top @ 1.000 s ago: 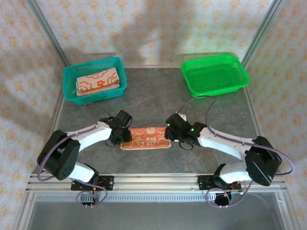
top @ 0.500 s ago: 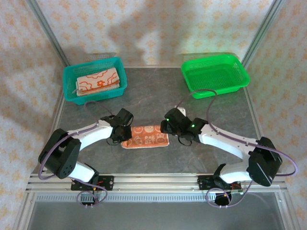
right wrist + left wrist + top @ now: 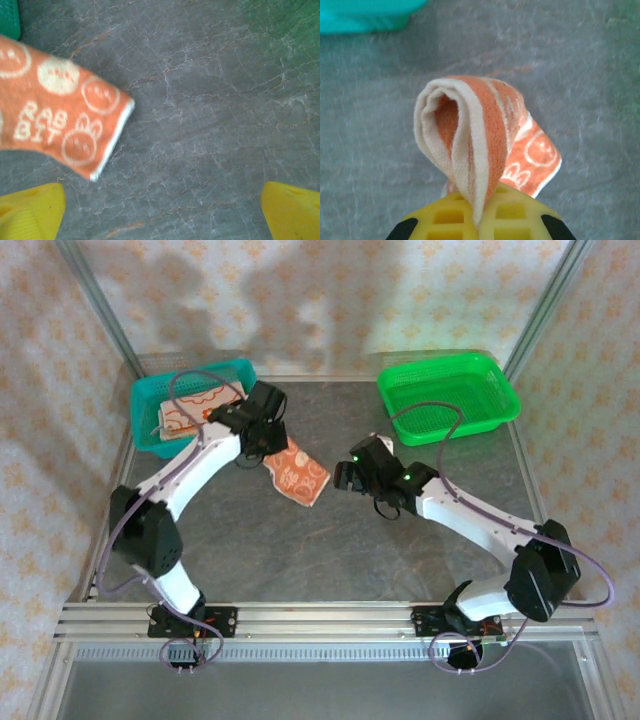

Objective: Fold and stack the towels

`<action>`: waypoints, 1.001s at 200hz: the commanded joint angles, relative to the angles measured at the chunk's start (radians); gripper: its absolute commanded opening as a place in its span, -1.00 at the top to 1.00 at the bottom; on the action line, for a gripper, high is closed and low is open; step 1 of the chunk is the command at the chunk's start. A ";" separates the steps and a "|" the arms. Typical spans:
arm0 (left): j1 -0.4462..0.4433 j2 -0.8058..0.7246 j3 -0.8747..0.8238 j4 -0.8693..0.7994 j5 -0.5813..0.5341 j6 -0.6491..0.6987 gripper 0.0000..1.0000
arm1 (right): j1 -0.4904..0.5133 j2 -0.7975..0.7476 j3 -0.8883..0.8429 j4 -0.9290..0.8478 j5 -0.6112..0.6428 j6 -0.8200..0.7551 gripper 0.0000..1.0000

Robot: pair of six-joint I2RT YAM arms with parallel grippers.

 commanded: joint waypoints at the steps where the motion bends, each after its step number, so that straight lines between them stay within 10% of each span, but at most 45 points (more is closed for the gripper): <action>1: 0.021 0.128 0.183 -0.116 -0.049 0.079 1.00 | -0.020 0.033 0.062 -0.044 -0.010 -0.057 -0.99; 88: 0.151 0.566 0.900 -0.249 -0.007 0.145 1.00 | -0.092 0.142 0.172 -0.086 -0.077 -0.106 -0.99; 200: 0.372 0.550 0.930 -0.136 0.068 0.160 1.00 | -0.103 0.260 0.263 -0.118 -0.119 -0.121 -0.99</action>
